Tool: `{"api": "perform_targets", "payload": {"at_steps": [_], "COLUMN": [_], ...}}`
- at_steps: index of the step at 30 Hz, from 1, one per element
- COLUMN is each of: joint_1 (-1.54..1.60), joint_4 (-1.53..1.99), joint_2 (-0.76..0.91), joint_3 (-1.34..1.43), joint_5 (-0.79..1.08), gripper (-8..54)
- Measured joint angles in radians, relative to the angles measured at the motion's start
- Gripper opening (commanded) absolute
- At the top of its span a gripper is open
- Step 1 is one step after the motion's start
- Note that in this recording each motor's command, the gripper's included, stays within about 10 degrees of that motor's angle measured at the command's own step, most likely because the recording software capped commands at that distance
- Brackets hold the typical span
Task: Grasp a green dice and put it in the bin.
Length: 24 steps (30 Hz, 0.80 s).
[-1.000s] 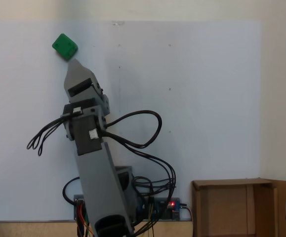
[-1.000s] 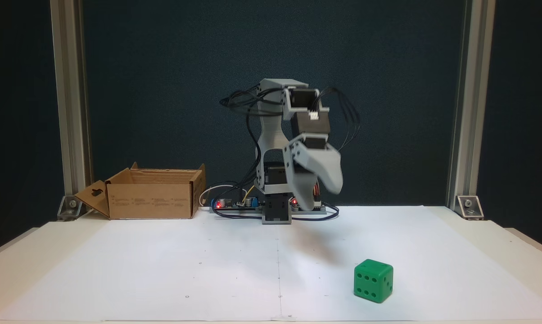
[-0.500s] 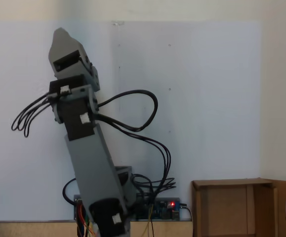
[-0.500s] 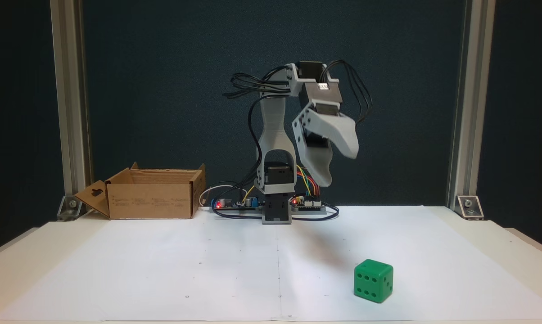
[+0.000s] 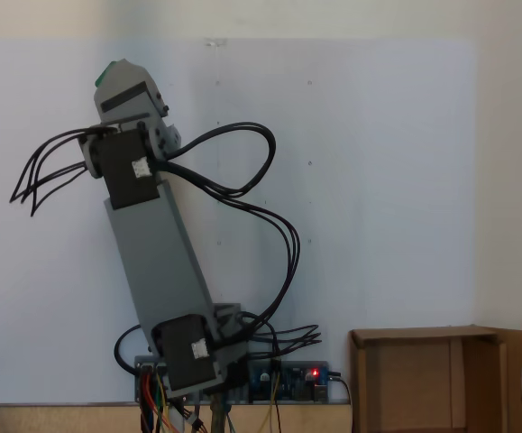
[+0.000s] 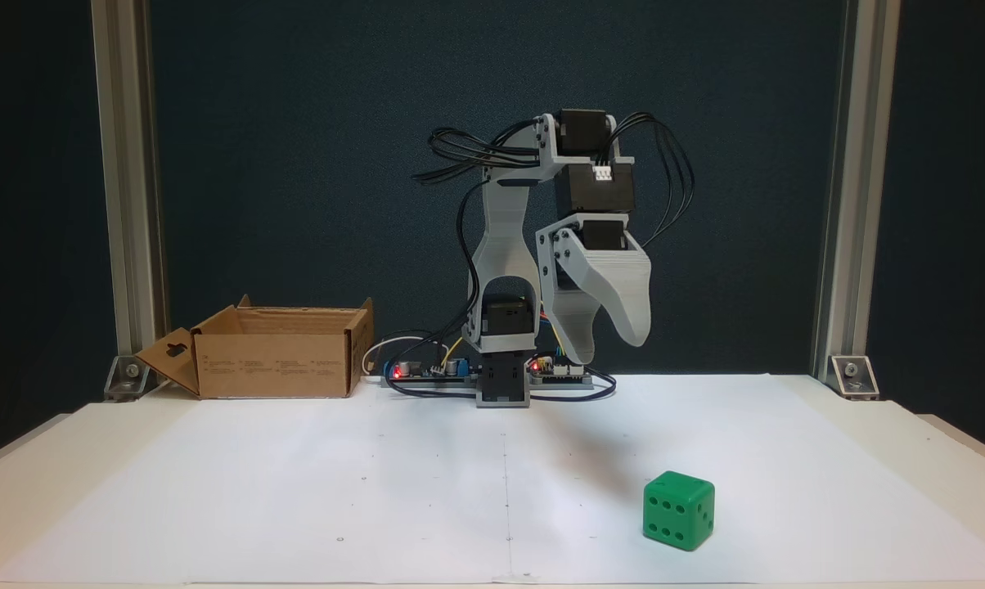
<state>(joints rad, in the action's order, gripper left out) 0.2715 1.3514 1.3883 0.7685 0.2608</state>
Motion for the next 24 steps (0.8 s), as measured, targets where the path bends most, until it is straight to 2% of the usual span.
{"api": "perform_targets", "payload": {"at_steps": [7, 24], "joint_1": [0.0, -0.002], "joint_4": [0.011, 0.017], "joint_2": [-0.028, -0.095], "joint_3": [-0.091, -0.089], "joint_5": [0.029, 0.167], "gripper": [41.7, 41.7]}}
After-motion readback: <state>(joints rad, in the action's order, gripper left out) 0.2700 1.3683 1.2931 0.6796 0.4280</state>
